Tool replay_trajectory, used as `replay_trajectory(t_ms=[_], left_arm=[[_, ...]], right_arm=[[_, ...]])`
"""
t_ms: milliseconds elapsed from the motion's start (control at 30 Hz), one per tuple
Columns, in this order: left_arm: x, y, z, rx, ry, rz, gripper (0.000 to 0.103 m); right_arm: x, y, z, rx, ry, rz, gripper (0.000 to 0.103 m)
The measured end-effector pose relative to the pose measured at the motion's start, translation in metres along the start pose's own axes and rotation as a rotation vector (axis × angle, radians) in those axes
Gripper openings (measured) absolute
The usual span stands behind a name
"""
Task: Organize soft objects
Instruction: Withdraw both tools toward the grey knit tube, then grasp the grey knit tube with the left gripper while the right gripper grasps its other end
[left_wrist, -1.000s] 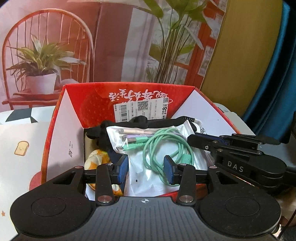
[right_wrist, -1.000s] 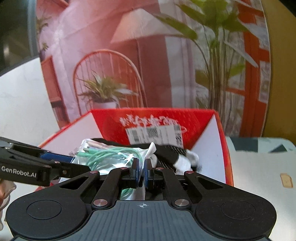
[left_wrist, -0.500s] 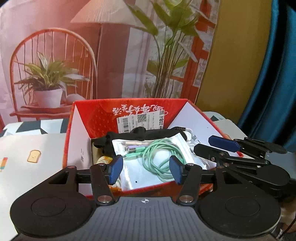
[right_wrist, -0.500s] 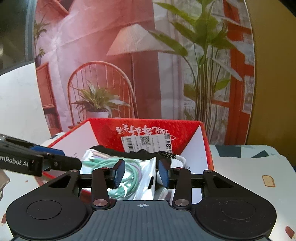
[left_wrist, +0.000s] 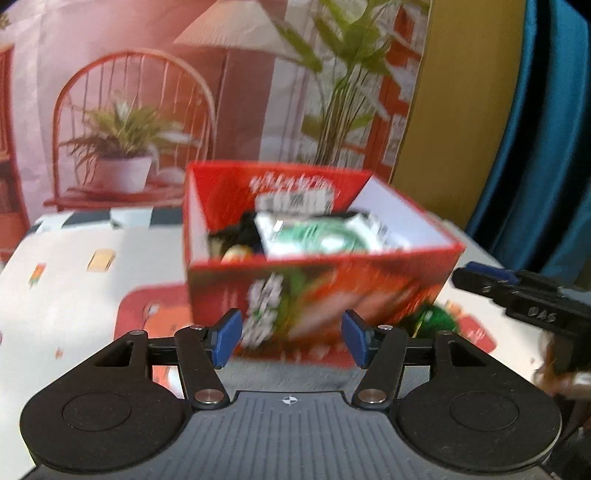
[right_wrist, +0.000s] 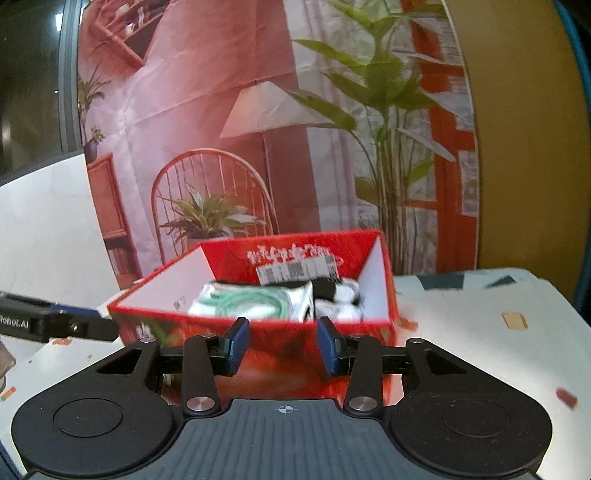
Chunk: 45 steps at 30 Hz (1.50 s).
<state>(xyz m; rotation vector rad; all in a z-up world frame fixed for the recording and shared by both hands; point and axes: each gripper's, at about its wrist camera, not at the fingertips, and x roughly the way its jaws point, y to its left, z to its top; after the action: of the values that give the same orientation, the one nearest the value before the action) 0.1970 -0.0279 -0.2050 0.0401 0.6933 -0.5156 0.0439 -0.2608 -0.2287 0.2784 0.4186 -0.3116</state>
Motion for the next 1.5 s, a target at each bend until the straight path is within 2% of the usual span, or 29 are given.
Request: replay_trajectory(t_ms=[133, 367, 533, 667, 767, 833, 900, 967, 1033, 1133, 1500], left_arm=[[0.014, 0.017, -0.018, -0.048, 0.049, 0.044, 0.064], [0.044, 0.029, -0.031, -0.105, 0.076, 0.106, 0.064], [0.067, 0.026, -0.038, -0.104, 0.108, 0.136, 0.067], [0.071, 0.028, -0.05, -0.122, 0.133, 0.132, 0.067], [0.067, 0.026, -0.054, -0.111, 0.123, 0.137, 0.067], [0.065, 0.024, -0.055, -0.106, 0.124, 0.136, 0.063], [0.063, 0.021, -0.056, -0.102, 0.121, 0.132, 0.054], [0.06, 0.018, -0.057, -0.089, 0.115, 0.107, 0.033], [0.056, 0.013, -0.059, -0.061, 0.106, 0.11, 0.027], [0.049, 0.009, -0.061, -0.025, 0.1, 0.139, 0.024], [0.018, 0.059, -0.073, -0.181, 0.094, 0.229, 0.024]], right_arm=[[-0.007, -0.003, -0.029, 0.025, 0.051, -0.021, 0.038], [-0.008, -0.001, -0.07, 0.058, 0.134, -0.045, 0.038], [-0.008, 0.002, -0.07, 0.042, 0.129, -0.037, 0.038], [-0.008, 0.0, -0.07, 0.042, 0.13, -0.036, 0.038], [-0.006, -0.003, -0.071, 0.057, 0.138, -0.04, 0.038], [-0.006, -0.002, -0.073, 0.061, 0.143, -0.039, 0.038], [-0.006, -0.001, -0.074, 0.057, 0.146, -0.037, 0.038], [-0.006, 0.001, -0.076, 0.047, 0.147, -0.034, 0.038], [-0.006, 0.002, -0.076, 0.04, 0.149, -0.031, 0.038], [-0.006, 0.004, -0.077, 0.032, 0.151, -0.027, 0.038], [-0.004, 0.011, -0.08, 0.005, 0.168, -0.008, 0.038]])
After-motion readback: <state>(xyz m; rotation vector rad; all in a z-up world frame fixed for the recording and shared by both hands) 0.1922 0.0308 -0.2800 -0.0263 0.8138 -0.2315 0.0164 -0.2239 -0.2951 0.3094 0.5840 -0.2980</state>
